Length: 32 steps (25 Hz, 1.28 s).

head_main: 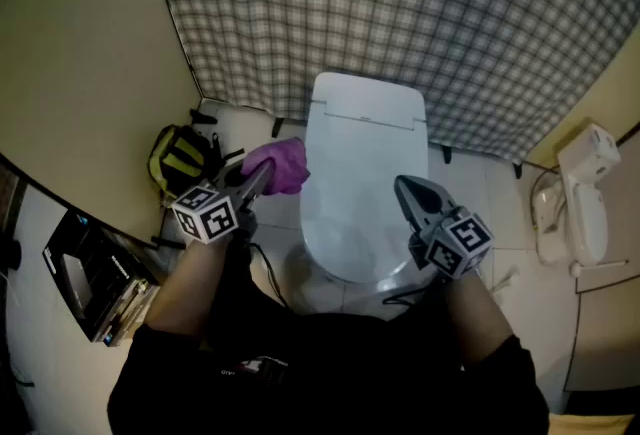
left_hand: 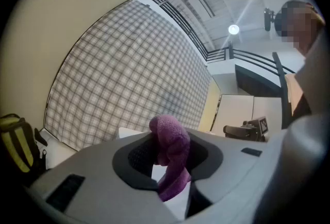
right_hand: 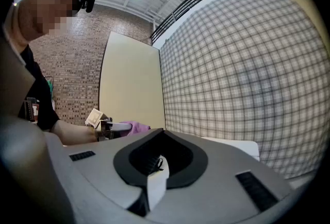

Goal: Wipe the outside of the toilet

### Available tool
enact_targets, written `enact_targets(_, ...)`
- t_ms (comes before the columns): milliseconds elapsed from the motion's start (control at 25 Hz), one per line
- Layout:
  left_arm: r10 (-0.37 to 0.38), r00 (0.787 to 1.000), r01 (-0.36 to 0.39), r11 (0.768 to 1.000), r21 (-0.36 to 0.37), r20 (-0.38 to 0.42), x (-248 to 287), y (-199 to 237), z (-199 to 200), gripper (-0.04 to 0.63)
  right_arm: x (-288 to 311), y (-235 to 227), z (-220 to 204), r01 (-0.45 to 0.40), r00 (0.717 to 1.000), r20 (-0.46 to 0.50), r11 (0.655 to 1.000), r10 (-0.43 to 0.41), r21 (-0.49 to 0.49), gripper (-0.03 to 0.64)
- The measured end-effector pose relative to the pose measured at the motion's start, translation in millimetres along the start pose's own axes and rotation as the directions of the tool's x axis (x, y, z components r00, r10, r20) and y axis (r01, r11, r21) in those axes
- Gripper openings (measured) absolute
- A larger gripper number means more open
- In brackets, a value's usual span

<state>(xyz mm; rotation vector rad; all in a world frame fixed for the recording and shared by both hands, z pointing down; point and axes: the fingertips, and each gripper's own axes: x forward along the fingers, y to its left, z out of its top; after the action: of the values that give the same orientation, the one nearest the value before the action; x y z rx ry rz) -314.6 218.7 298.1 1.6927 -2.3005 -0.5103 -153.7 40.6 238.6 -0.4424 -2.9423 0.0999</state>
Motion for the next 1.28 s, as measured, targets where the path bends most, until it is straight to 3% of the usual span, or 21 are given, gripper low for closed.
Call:
enact_targets(160, 0.019, 1.000, -0.019, 1.000, -0.010, 0.010, 40, 84, 27, 0.103, 83, -33, 11, 0.032, 0.999, -0.012, 0.997, -0.033, -0.063, -0.011)
enact_targets(440, 0.081, 0.997, -0.081, 0.984, -0.159, -0.008, 106, 213, 7, 0.103, 215, -72, 0, 0.077, 0.989, -0.112, 0.986, -0.094, -0.149, -0.011)
enact_targets(760, 0.082, 0.994, -0.101, 0.937, -0.334, -0.071, 144, 277, -46, 0.103, 308, -66, -35, 0.083, 0.958, -0.253, 0.974, -0.136, -0.209, -0.011)
enact_targets(880, 0.035, 0.995, -0.070, 0.920, -0.387, -0.098, 159, 289, -60, 0.103, 328, -67, -49, 0.084, 0.943, -0.296, 0.968, -0.154, -0.238, -0.011)
enact_targets(1040, -0.044, 0.992, -0.021, 0.871, -0.490, -0.122, 186, 307, -87, 0.103, 350, -60, -65, 0.074, 0.920, -0.360, 0.969, -0.157, -0.235, -0.011)
enact_targets(1280, -0.093, 0.982, -0.012, 0.832, -0.555, -0.161, 227, 340, -114, 0.103, 388, -68, -79, 0.100, 0.891, -0.404, 0.958, -0.207, -0.270, -0.009)
